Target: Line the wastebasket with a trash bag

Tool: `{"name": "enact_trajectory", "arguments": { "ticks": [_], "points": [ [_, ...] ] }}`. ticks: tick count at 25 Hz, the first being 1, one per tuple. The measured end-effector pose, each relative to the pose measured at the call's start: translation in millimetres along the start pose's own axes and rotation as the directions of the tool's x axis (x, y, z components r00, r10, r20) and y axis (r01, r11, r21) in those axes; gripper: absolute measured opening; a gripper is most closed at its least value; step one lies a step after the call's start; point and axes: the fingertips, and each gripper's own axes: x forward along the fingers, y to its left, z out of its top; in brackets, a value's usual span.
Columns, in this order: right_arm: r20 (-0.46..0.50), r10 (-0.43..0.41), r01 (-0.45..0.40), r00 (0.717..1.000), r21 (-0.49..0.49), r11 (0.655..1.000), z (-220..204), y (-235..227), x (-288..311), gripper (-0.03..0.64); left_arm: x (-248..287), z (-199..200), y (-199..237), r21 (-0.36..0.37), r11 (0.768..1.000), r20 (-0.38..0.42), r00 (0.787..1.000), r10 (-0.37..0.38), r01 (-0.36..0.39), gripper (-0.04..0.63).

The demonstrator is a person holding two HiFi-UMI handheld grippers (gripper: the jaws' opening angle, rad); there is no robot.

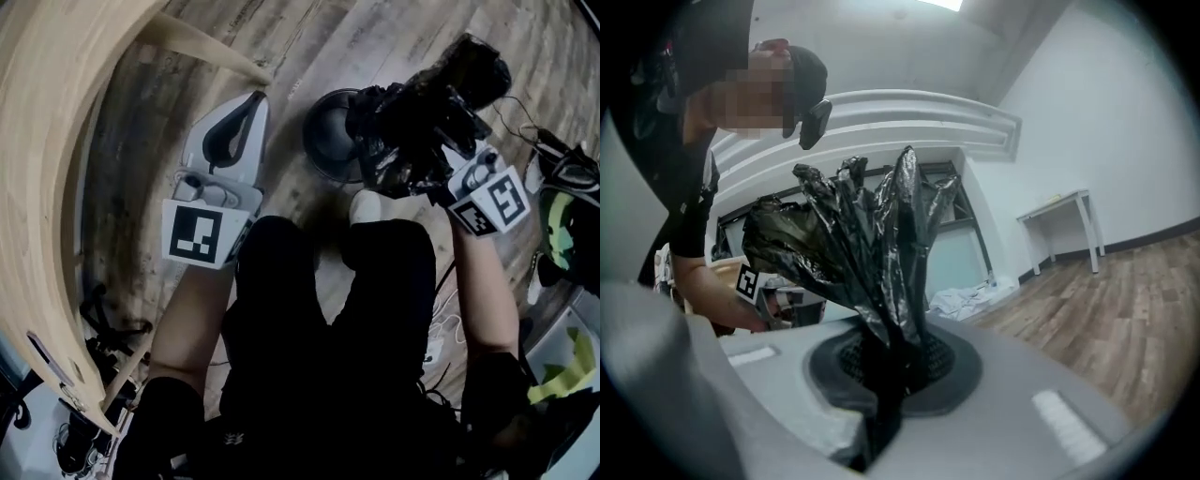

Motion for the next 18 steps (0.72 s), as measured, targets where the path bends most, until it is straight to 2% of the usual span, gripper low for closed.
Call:
{"name": "enact_trajectory", "arguments": {
  "ticks": [4,8,12,18],
  "points": [
    [-0.035,0.058,-0.059,0.998,-0.032,0.998,-58,-13,3,0.003,20,-47,-3,0.029,1.000,0.044,0.999,-0.012,0.011,0.006],
    [-0.066,0.075,-0.077,0.995,-0.023,0.997,-113,-15,17,0.003,27,-79,-6,0.057,0.996,0.082,0.994,-0.071,0.067,0.006],
    [-0.077,0.107,-0.110,0.991,-0.034,0.993,-148,-18,25,0.003,32,-102,2,0.059,0.996,0.060,0.995,-0.075,0.071,0.006],
    [-0.107,0.132,-0.133,0.986,-0.010,0.991,-178,-16,27,0.003,27,-123,1,0.033,0.996,0.038,0.996,-0.081,0.080,0.008]
  ]
}}
